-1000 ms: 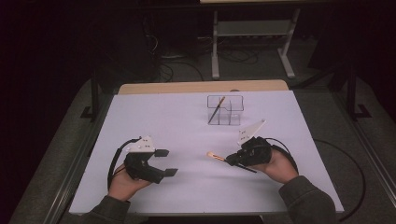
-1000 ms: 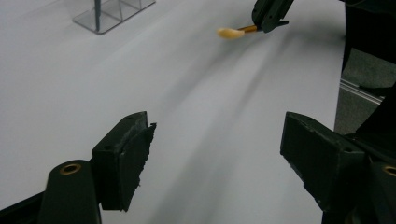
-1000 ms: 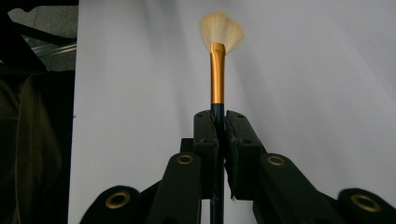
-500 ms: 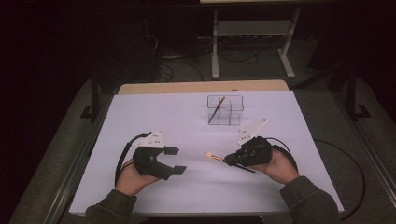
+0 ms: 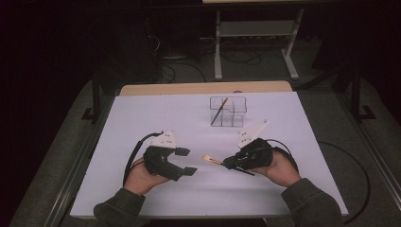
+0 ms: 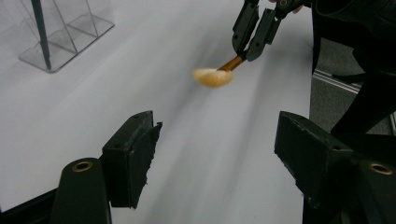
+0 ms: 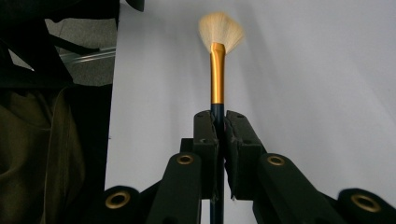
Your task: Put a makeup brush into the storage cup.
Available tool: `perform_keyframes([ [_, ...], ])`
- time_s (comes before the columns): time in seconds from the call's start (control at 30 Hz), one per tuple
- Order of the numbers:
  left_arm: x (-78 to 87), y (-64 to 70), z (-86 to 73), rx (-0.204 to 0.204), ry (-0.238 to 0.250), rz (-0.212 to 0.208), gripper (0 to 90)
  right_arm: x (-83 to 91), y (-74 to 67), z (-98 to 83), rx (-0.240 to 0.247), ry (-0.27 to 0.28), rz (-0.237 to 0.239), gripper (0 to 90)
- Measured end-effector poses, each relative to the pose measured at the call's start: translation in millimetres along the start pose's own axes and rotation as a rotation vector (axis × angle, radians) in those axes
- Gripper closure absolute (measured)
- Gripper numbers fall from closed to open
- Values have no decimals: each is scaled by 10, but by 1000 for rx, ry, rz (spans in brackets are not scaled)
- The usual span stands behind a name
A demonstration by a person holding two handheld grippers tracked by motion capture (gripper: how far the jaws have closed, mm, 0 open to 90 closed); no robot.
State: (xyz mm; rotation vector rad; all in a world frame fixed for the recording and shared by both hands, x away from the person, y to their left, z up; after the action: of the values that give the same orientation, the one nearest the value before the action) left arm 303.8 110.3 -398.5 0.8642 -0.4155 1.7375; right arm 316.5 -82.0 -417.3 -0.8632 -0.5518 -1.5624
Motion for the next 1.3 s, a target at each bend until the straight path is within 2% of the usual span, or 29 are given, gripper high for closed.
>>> perform_keyframes([
  [0.3, -56, 34, 70, -8, -14, -14, 267, -12, -64, 96, 37, 5, 9, 827],
  [0.77, -51, 70, 140, -57, -44, -38, 295, -43, -132, 195, 80, 8, 22, 827],
  [1.17, -81, 120, 178, -82, -75, -88, 373, -73, -203, 325, 120, 4, 41, 827],
  [1.3, -86, 142, 180, -98, -76, -87, 427, -89, -227, 353, 128, 5, 50, 827],
])
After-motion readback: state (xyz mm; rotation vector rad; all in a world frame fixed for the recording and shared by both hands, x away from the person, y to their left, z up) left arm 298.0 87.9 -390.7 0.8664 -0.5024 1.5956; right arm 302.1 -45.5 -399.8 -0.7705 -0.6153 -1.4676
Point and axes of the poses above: each handheld gripper's, and its own axes: x roughly backward along the jaws, z roughly out of its top, y roughly to its right, the point moved 7 cm from there along -x, roughly forward along the jaws, and after that the axes turned 9 degrees about -y, right-handed, at the moved point
